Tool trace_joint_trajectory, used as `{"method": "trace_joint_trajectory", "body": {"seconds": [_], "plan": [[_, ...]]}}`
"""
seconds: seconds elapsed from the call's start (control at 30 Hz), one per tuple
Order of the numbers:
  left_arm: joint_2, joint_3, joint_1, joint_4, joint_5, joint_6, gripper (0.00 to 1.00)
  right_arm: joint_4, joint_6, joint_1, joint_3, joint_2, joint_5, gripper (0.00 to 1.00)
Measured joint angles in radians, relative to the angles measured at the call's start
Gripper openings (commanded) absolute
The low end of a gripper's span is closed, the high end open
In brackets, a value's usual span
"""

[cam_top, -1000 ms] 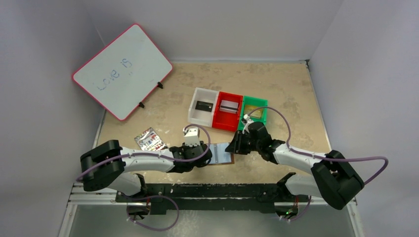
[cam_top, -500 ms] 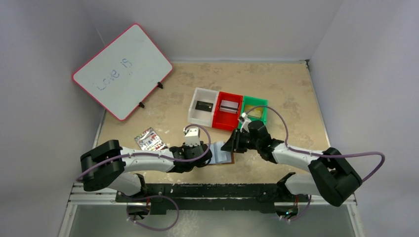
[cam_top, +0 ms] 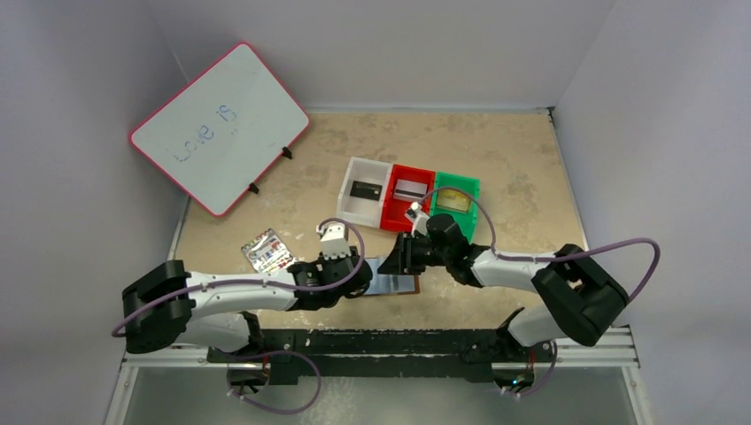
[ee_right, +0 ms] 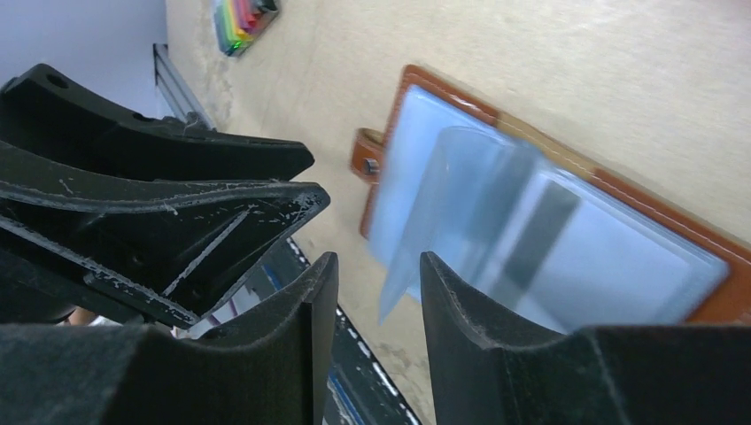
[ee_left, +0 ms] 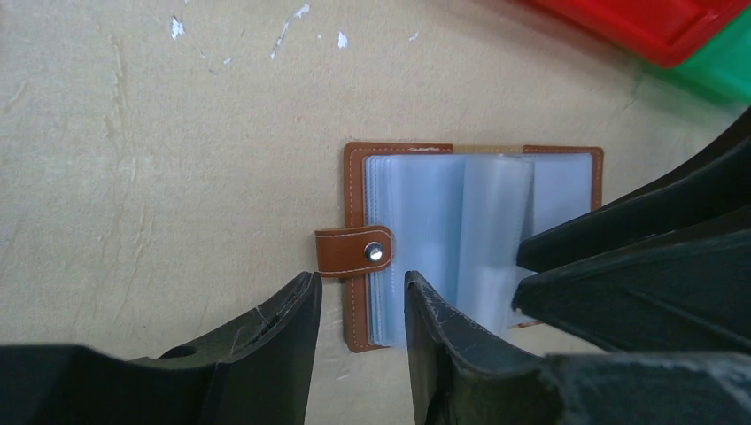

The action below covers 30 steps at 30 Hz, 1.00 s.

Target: Take the credit cards out of the card holder

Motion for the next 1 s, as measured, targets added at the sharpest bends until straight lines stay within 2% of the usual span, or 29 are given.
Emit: {"method": "trace_joint_trajectory", "body": {"seconds": [0.17,0.3,0.47,0.63,0.83,1.0], "plan": [[-0.07,-0.018,0.0,-0.019,-0.041,-0.04,0.42,-0.002,-0.005,0.046,0.05,0.017,0.001,0.46],[-0.107,-0.035,0.0,-0.046,-0.067,-0.061,0.45,-0.085,-0.036,0.069,0.1,-0.003,0.056,0.48],[-0.12,-0.041,0.0,-0.05,-0.07,-0.063,0.49,-0.273,-0.058,0.074,0.115,-0.16,0.226,0.49],[-0.107,-0.044,0.0,-0.027,-0.062,-0.056,0.51,-0.369,-0.044,0.074,0.09,-0.269,0.353,0.49],[-0.089,-0.044,0.0,0.019,-0.035,-0.029,0.59,-0.462,-0.003,0.073,0.048,-0.247,0.431,0.48],[-0.064,-0.05,0.0,0.079,-0.01,-0.007,0.57,-0.461,0.015,0.073,0.014,-0.214,0.423,0.44]]}}
